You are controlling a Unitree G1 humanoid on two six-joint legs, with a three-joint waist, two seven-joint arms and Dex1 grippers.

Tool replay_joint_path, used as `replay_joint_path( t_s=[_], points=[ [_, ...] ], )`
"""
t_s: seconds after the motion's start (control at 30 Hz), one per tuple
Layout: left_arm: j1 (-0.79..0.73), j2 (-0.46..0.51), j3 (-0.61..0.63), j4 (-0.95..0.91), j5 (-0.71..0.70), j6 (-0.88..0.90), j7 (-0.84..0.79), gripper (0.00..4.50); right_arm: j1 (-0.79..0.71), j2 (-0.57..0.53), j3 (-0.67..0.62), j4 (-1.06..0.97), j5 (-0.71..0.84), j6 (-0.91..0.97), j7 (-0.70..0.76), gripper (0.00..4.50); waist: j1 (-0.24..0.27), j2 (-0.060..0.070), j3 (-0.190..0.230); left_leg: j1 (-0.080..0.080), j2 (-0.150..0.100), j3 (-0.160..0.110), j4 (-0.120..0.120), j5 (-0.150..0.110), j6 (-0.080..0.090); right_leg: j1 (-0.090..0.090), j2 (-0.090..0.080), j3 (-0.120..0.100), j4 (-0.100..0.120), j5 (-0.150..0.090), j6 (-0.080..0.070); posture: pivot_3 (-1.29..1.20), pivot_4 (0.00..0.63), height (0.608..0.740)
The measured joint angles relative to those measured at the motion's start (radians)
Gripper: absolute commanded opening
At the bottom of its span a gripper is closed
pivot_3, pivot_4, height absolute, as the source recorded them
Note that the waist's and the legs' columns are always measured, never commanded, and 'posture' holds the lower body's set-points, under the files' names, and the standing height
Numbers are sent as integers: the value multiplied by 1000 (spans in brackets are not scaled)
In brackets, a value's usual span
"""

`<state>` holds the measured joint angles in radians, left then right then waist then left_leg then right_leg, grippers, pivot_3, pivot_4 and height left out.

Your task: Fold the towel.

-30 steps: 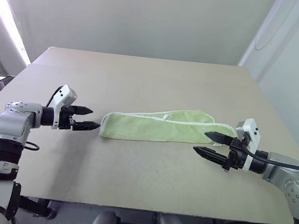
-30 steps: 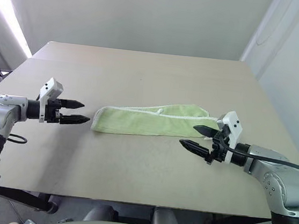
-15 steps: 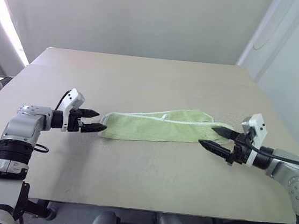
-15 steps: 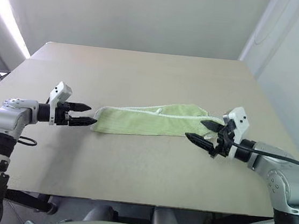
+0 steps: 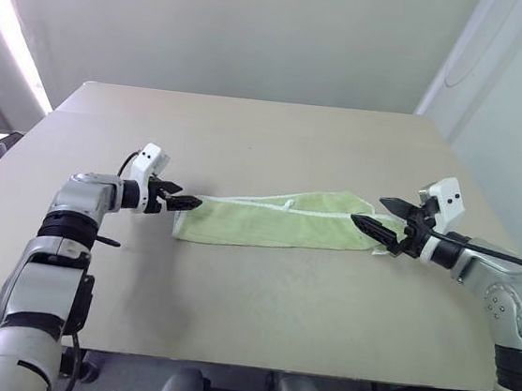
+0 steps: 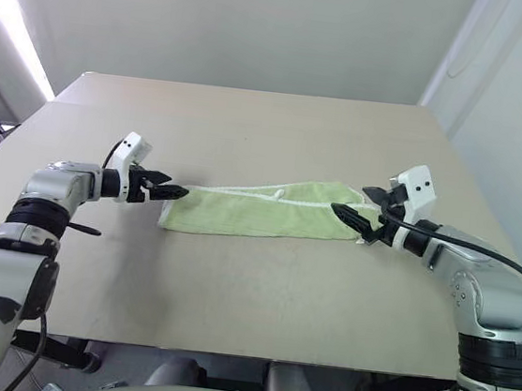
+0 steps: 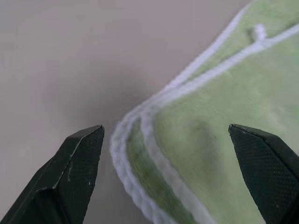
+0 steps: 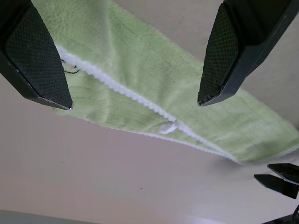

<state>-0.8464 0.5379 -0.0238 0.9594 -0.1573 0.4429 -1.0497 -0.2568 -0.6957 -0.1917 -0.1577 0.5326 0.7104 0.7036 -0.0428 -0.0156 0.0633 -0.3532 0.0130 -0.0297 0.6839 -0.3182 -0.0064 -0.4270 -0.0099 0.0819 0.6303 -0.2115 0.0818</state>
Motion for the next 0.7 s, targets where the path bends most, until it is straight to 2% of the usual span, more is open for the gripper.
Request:
replay_joint_path(
  t_s=[0.23, 0.27, 0.3, 0.6, 0.7],
  points=[
    [-75, -42, -4, 134, 52, -41, -7, 4500, 4, 3, -2, 6, -21, -2, -33, 4472, -2, 0, 0, 0, 0, 0, -1, 0, 0, 0, 0, 0, 0, 0, 0, 0, 0, 712],
    [-75, -44, -7, 144, 63, -51, -9, 4110, 9, 3, -5, 5, -21, -2, -36, 4500, -1, 0, 0, 0, 0, 0, -1, 0, 0, 0, 0, 0, 0, 0, 0, 0, 0, 712],
    [-75, -49, -16, 153, 74, -67, -11, 3908, 18, 3, -10, 4, -21, -2, -39, 4500, 0, 0, 0, 0, 0, 0, -1, 0, 0, 0, 0, 0, 0, 0, 0, 0, 0, 712],
    [-63, -74, -43, 177, 146, -198, -6, 667, 63, 3, -21, -3, -29, -5, -61, 4500, -1, 0, 0, 0, 0, 0, 0, 0, 0, 0, 0, 0, 0, 0, 0, 0, 0, 712],
    [-59, -79, -43, 178, 148, -223, -13, 667, 68, 3, -21, -3, -39, -14, -68, 4500, -1, 0, 0, 0, 0, 0, 0, 0, 0, 0, 0, 0, 0, 0, 0, 0, 0, 712]
  ],
)
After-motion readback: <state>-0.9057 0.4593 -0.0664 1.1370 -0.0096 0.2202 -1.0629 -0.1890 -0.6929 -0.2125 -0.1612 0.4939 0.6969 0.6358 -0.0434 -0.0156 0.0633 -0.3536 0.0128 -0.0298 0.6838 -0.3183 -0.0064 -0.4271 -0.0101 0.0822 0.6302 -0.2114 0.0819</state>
